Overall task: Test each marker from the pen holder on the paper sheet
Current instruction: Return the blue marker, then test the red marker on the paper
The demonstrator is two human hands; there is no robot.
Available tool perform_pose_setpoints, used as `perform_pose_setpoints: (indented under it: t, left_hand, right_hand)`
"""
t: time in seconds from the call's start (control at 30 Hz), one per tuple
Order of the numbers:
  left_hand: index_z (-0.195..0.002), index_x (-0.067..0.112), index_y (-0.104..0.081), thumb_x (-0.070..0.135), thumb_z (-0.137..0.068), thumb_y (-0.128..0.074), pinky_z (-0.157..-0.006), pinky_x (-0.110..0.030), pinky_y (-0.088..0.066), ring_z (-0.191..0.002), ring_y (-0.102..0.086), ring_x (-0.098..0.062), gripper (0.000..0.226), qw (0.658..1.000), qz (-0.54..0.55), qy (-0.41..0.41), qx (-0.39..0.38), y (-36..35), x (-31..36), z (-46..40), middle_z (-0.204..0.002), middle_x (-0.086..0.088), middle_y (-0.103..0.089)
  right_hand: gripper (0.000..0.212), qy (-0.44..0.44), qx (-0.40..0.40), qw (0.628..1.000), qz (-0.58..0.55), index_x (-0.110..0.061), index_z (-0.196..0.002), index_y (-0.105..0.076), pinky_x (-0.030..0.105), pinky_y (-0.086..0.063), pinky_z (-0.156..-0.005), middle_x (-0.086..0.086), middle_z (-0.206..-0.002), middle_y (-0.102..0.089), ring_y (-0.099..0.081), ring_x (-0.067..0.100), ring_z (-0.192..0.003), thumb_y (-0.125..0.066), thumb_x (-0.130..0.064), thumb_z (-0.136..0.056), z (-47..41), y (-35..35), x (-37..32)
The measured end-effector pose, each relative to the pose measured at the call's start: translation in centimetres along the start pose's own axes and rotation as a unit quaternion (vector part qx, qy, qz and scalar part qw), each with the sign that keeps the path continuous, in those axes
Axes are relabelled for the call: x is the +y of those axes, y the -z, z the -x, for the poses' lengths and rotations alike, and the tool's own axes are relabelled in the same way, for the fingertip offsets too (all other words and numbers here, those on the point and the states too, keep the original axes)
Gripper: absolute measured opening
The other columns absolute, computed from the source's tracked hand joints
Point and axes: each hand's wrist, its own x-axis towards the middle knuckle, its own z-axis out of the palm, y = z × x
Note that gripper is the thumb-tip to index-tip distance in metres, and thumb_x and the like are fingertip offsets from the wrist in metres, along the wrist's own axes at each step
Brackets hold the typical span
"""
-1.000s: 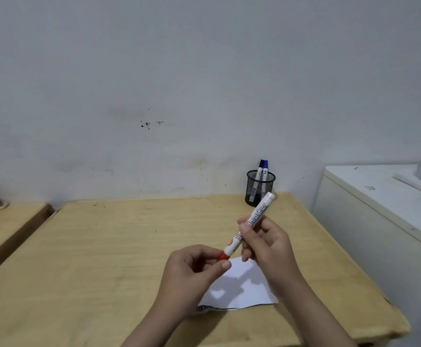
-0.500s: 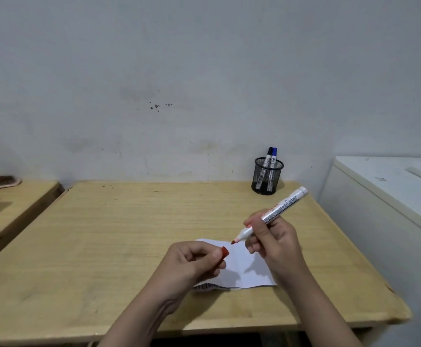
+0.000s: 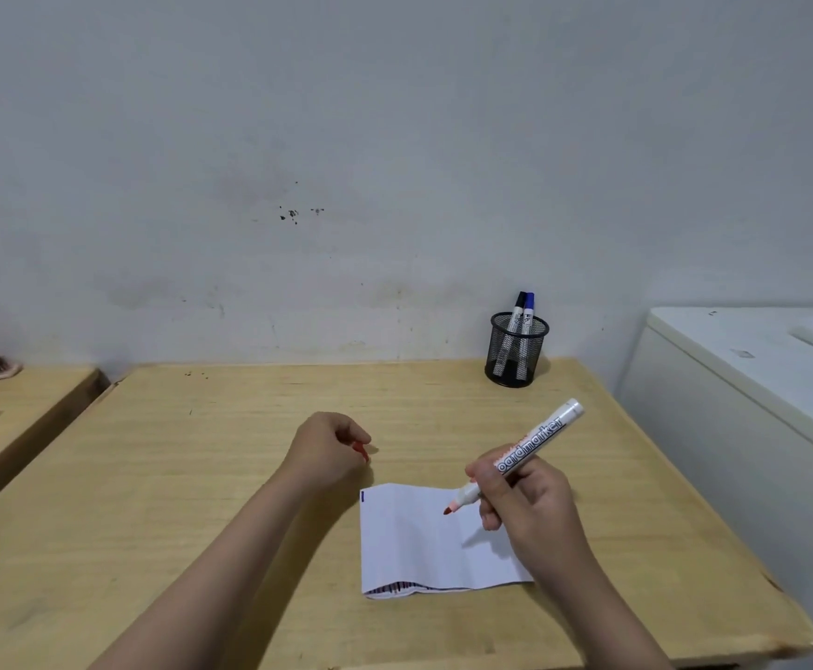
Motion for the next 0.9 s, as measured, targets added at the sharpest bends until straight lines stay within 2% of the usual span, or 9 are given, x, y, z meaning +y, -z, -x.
perform_pose_setpoints:
  t: [0.1, 0.27, 0.37, 0.47, 0.5, 0.6, 0.73, 0.9]
  left_hand:
    - [-0.081, 0.012, -0.068, -0.008, -0.07, -0.062, -0.064, -0.018, -0.048, -0.07, -0.066, -0.013, 0.023, 1.0, 0.012, 0.004, -0.027, -0.4, -0.8, -0.5, -0.081, -0.005, -0.072]
    - [-0.104, 0.008, -0.062, -0.005, -0.077, -0.06, -0.067, -0.021, -0.049, -0.08, -0.069, -0.016, 0.031, 0.996, 0.091, 0.006, -0.014, 0.4, -1.4, 0.4, -0.094, -0.013, -0.068]
    - [-0.093, 0.015, -0.066, 0.005, -0.077, -0.068, -0.067, -0.023, -0.049, -0.077, -0.066, -0.021, 0.019, 0.997, 0.079, -0.015, 0.009, 1.3, -1.7, 2.3, -0.091, -0.011, -0.07]
    - [-0.08, 0.017, -0.068, 0.017, -0.068, -0.078, -0.056, -0.013, -0.045, -0.057, -0.056, -0.006, 0.016, 0.998, 0.027, -0.048, -0.021, 1.1, -2.1, 5.1, -0.074, 0.001, -0.065]
    - [-0.077, 0.018, -0.067, 0.02, -0.064, -0.08, -0.054, -0.014, -0.044, -0.055, -0.052, -0.005, 0.019, 0.998, 0.006, -0.054, -0.028, 0.9, -2.3, 5.9, -0.072, 0.003, -0.063]
    - [-0.075, 0.027, -0.066, 0.033, -0.057, -0.079, -0.061, -0.023, -0.048, -0.059, -0.053, -0.005, 0.023, 0.995, -0.069, -0.074, -0.014, 0.4, -2.9, 6.6, -0.075, 0.006, -0.064]
    - [-0.075, 0.029, -0.067, 0.043, -0.054, -0.076, -0.069, -0.031, -0.051, -0.066, -0.057, -0.006, 0.027, 0.99, -0.109, -0.092, 0.008, 0.2, -3.3, 6.4, -0.076, 0.006, -0.062]
    - [-0.077, 0.034, -0.067, 0.057, -0.051, -0.069, -0.074, -0.037, -0.049, -0.069, -0.055, -0.003, 0.035, 0.985, -0.132, -0.106, 0.023, 0.2, -3.9, 6.3, -0.076, 0.009, -0.059]
  right_hand:
    - [0.027, 0.003, -0.004, 1.0, 0.006, 0.002, -0.077, -0.06, 0.02, -0.045, -0.05, 0.004, -0.06, -0.069, -0.048, 0.011, -0.047, -0.068, -0.024, -0.081, -0.2, -0.1, 0.2]
    - [0.012, 0.002, -0.01, 1.0, 0.015, -0.003, -0.073, -0.061, 0.019, -0.045, -0.048, 0.005, -0.059, -0.069, -0.049, 0.009, -0.046, -0.066, -0.008, -0.082, -0.9, -0.6, 0.5]
    - [0.01, -0.001, 0.005, 1.0, 0.002, 0.0, -0.075, -0.06, 0.02, -0.046, -0.044, 0.004, -0.055, -0.07, -0.056, 0.004, -0.047, -0.069, -0.001, -0.08, -1.4, -1.3, 0.4]
    - [0.017, -0.005, 0.024, 1.0, -0.009, -0.004, -0.069, -0.059, 0.023, -0.046, -0.046, 0.01, -0.06, -0.072, -0.057, 0.007, -0.045, -0.074, -0.004, -0.076, -1.8, -2.3, 0.6]
    - [0.019, -0.013, 0.032, 0.999, -0.001, -0.005, -0.068, -0.058, 0.025, -0.046, -0.047, 0.012, -0.064, -0.072, -0.056, 0.008, -0.044, -0.076, -0.007, -0.074, -2.0, -2.7, 0.8]
    - [0.024, -0.062, 0.015, 0.997, 0.035, -0.009, -0.068, -0.057, 0.033, -0.043, -0.049, 0.016, -0.07, -0.07, -0.051, 0.014, -0.04, -0.078, -0.02, -0.073, -2.9, -4.2, 1.5]
    - [0.023, -0.14, -0.017, 0.99, 0.03, -0.015, -0.067, -0.058, 0.027, -0.041, -0.044, 0.002, -0.05, -0.057, -0.051, 0.016, -0.036, -0.074, -0.027, -0.078, -4.3, -6.0, 3.3]
    - [0.031, -0.153, 0.012, 0.986, 0.061, -0.01, -0.061, -0.053, 0.023, -0.038, -0.039, -0.001, -0.043, -0.059, -0.048, 0.018, -0.033, -0.072, -0.026, -0.08, -4.5, -6.6, 5.4]
